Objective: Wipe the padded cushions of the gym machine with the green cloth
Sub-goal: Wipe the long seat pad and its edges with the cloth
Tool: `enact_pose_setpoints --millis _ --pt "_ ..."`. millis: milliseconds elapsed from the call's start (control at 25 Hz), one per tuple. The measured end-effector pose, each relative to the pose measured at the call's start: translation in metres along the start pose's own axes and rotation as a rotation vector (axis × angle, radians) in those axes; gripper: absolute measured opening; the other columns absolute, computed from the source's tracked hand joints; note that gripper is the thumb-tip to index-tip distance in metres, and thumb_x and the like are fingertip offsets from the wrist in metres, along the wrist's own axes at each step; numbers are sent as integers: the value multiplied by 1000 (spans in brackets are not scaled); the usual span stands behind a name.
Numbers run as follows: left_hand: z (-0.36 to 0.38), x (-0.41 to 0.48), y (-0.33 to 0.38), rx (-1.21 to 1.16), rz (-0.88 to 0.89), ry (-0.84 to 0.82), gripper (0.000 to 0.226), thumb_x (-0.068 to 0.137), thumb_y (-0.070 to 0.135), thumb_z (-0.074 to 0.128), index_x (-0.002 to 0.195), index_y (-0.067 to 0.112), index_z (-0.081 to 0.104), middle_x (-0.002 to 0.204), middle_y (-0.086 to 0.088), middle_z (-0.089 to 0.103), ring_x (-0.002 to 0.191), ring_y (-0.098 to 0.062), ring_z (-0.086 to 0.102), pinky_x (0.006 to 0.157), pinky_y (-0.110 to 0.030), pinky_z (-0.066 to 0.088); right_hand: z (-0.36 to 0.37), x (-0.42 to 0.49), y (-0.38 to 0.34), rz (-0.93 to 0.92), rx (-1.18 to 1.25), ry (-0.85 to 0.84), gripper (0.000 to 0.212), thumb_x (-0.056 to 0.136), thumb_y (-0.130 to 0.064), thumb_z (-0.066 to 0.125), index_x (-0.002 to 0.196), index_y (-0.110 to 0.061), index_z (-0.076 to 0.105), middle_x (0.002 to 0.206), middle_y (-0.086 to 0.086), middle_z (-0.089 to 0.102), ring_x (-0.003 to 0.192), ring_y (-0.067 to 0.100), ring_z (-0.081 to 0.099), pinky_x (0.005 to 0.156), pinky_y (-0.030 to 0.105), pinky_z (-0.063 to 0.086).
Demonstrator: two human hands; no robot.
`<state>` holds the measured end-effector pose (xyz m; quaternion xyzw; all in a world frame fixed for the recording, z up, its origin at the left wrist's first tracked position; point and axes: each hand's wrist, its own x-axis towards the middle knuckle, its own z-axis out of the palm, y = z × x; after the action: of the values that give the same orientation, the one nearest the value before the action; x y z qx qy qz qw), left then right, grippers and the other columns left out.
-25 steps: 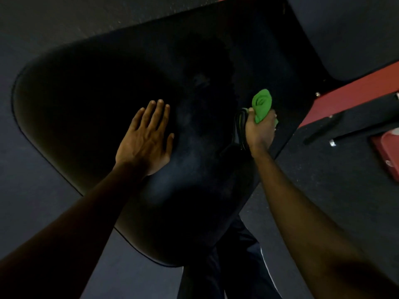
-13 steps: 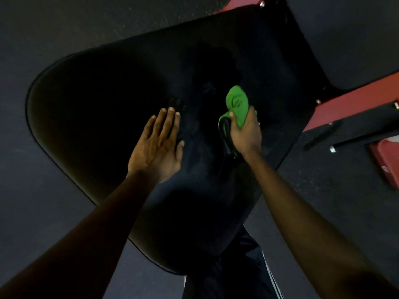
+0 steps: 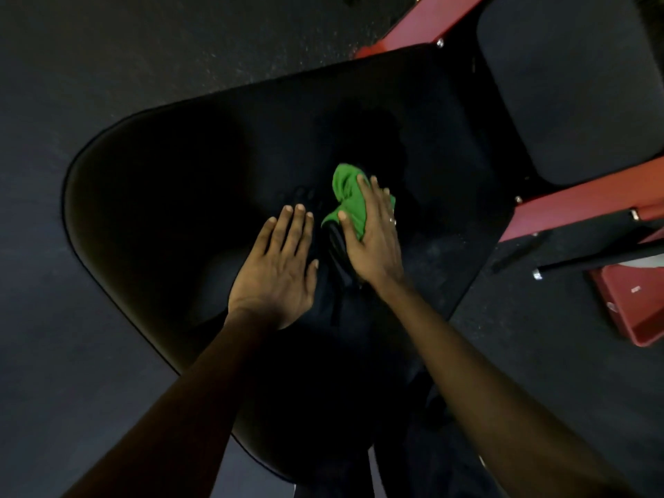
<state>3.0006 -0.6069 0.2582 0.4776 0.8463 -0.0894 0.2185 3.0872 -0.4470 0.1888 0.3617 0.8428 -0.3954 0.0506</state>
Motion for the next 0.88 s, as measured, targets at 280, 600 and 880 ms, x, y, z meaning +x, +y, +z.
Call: enact_pose_setpoints --millis 280,600,880 --pt "-2 2 1 -15 -12 12 72 102 41 21 159 0 8 167 -19 9 155 -31 5 126 -44 6 5 88 -25 -43 55 -5 69 99 -55 43 159 -27 25 167 4 23 156 32 13 124 54 21" --pt "-2 2 -1 -23 -23 -14 71 101 41 20 159 1 10 167 -18 8 156 -31 3 126 -45 9 1 83 -6 -296 -59 -20 58 105 -39 45 156 -13 33 160 9 38 151 32 28 122 47 28" --pt "-10 8 3 -157 -81 67 65 101 39 32 154 2 33 162 -15 29 152 -27 23 124 -41 16 -8 124 11 2 109 138 58 103 -36 47 156 -18 32 160 9 39 149 33 32 118 52 33"
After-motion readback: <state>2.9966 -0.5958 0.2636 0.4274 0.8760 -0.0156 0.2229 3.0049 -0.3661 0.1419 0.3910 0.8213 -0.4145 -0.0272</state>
